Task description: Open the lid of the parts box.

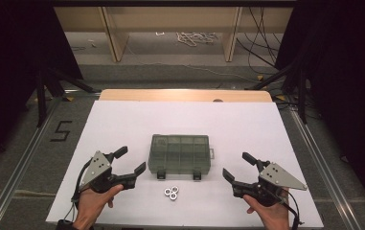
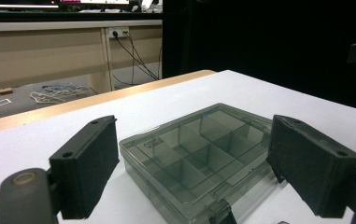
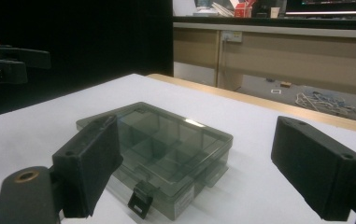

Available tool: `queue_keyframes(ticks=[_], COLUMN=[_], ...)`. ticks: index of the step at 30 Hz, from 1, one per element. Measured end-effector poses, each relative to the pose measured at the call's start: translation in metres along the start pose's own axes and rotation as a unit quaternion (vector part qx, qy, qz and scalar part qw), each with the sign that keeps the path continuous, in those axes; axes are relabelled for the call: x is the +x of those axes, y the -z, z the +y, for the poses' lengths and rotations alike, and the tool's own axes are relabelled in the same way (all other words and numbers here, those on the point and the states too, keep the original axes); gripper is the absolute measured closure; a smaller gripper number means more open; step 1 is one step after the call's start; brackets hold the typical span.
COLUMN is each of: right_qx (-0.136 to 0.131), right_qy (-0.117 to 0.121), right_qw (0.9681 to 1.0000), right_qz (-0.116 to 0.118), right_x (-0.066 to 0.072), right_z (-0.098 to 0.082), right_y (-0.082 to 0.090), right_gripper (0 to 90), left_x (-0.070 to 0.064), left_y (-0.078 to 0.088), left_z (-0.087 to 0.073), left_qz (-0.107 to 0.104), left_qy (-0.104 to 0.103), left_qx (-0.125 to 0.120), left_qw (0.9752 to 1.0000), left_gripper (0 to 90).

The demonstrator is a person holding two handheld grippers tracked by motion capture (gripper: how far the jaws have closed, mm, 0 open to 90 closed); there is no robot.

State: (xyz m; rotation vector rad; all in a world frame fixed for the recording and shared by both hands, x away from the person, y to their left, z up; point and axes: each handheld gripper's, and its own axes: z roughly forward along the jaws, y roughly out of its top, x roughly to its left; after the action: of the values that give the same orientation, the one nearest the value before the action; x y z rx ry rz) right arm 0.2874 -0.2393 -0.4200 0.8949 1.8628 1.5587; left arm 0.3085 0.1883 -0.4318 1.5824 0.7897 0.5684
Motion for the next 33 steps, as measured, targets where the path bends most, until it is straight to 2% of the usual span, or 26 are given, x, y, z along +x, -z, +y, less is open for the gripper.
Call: queue_keyframes(ticks=[4, 9, 11, 19, 21, 24, 26, 29, 30, 32, 33], right_qx=[0.003, 0.003, 0.005, 0.022, 0.022, 0.039, 0.037, 0.05, 0.036, 0.052, 0.057], right_qy=[-0.001, -0.001, 0.0, 0.007, 0.02, 0.028, 0.03, 0.032, 0.036, 0.031, 0.038], right_qw=[1.0, 1.0, 1.0, 0.9997, 0.9996, 0.9988, 0.9989, 0.9982, 0.9986, 0.9979, 0.9973], right_qz=[-0.007, -0.004, -0.004, 0.009, 0.002, 0.005, 0.005, 0.013, 0.017, 0.022, 0.026], right_x=[-0.002, -0.003, -0.003, -0.004, -0.007, -0.011, -0.015, -0.021, -0.024, -0.026, -0.028], right_z=[0.0, -0.001, -0.001, 0.0, 0.0, 0.001, 0.001, 0.0, -0.002, -0.003, -0.004], right_y=[0.0, -0.002, -0.002, -0.009, -0.013, -0.019, -0.024, -0.032, -0.037, -0.042, -0.044], right_gripper=[15.7, 15.5, 15.4, 15.4, 15.6, 16.5, 19.1, 25.2, 27.8, 34.9, 39.2], left_x=[0.001, 0.001, 0.0, 0.004, 0.005, 0.008, 0.009, 0.011, 0.013, 0.017, 0.02], left_y=[0.0, 0.0, -0.002, -0.008, -0.012, -0.018, -0.024, -0.028, -0.031, -0.036, -0.038], left_z=[0.0, 0.0, 0.0, -0.003, -0.005, -0.006, -0.009, -0.011, -0.013, -0.014, -0.015], left_qz=[-0.001, 0.0, 0.0, 0.004, 0.003, 0.005, 0.001, 0.0, -0.004, -0.004, -0.005], left_qy=[-0.007, -0.007, 0.002, 0.006, 0.01, 0.006, 0.002, -0.007, -0.014, -0.02, -0.022], left_qx=[0.009, 0.009, 0.002, 0.01, 0.01, 0.023, 0.03, 0.045, 0.055, 0.064, 0.066], left_qw=[0.9999, 0.9999, 1.0, 0.9999, 0.9999, 0.9997, 0.9995, 0.999, 0.9984, 0.9978, 0.9976], left_gripper=[15.7, 15.8, 15.8, 16.4, 18.3, 25.1, 31.0, 42.6, 48.5, 55.9, 62.3])
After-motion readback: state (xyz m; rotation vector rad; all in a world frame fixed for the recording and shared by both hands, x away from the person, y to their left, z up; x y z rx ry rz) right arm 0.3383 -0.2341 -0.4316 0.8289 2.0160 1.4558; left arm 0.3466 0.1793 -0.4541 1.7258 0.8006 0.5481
